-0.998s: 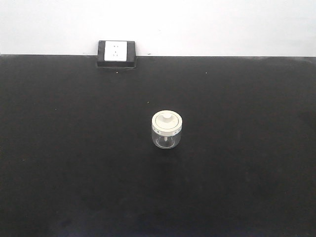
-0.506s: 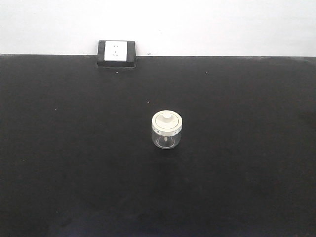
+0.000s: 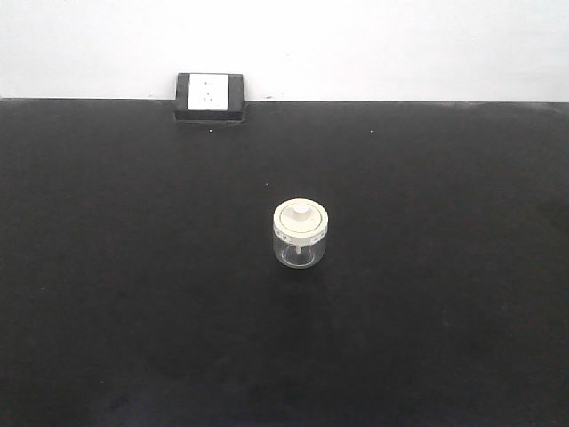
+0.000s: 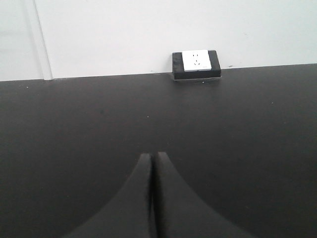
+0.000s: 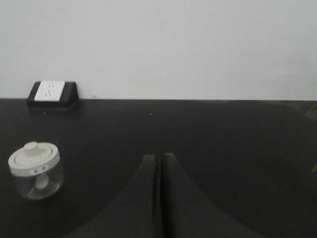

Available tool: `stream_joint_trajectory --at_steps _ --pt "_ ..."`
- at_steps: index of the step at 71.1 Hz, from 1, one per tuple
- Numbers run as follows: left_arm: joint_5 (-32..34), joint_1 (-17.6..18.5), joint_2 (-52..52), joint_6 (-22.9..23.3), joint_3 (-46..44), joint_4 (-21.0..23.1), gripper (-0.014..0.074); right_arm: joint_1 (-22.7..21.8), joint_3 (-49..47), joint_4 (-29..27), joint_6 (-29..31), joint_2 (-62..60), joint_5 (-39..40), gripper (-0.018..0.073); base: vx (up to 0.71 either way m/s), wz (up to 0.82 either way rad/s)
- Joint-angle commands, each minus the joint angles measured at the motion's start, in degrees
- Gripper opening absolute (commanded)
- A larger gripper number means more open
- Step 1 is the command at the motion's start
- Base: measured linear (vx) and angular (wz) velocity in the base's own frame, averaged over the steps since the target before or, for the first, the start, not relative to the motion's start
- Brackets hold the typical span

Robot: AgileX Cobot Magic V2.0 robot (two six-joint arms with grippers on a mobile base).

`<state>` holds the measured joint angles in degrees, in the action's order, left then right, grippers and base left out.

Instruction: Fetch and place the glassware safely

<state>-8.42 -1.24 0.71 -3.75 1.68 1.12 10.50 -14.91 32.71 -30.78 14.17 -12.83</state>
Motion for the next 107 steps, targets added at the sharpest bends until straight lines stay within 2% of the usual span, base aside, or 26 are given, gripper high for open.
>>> stream_joint_trajectory --at_steps 1,11,15,26,37,65,68,107 --pt "4.04 -0.15 0.67 0.44 1.57 0.52 -0.0007 -1.01 -1.71 -13.53 16.69 0.60 2.93 -0.0003 0.00 0.00" --pt "4.04 -0.15 0.67 0.44 1.57 0.52 -0.0007 -5.21 -1.71 -23.65 27.07 0.60 4.20 -0.0003 0.00 0.00" --pt "4.04 -0.15 0.67 0.44 1.57 0.52 -0.0007 -7.64 -1.61 -26.83 28.57 0.60 4.40 -0.0003 0.00 0.00" --pt "4.04 -0.15 0.67 0.44 1.57 0.52 -0.0007 -12.88 1.80 -29.28 28.15 0.60 9.38 -0.0003 0.00 0.00" --pt "4.04 -0.15 0.67 0.44 1.57 0.52 -0.0007 -13.63 6.75 -29.45 27.03 -1.40 13.60 -0.0003 0.00 0.00" --pt "4.04 -0.15 0.67 0.44 1.57 0.52 -0.0007 -13.63 17.68 -29.45 27.03 -14.27 15.54 -0.0003 0.00 0.00" --pt "4.04 -0.15 0.67 0.44 1.57 0.52 -0.0007 -13.63 17.60 -29.45 27.03 -15.70 13.71 -0.0003 0.00 0.00" --pt "4.04 -0.15 0.67 0.44 1.57 0.52 -0.0007 -13.63 17.59 -29.45 27.03 -15.47 13.97 -0.0003 0.00 0.00"
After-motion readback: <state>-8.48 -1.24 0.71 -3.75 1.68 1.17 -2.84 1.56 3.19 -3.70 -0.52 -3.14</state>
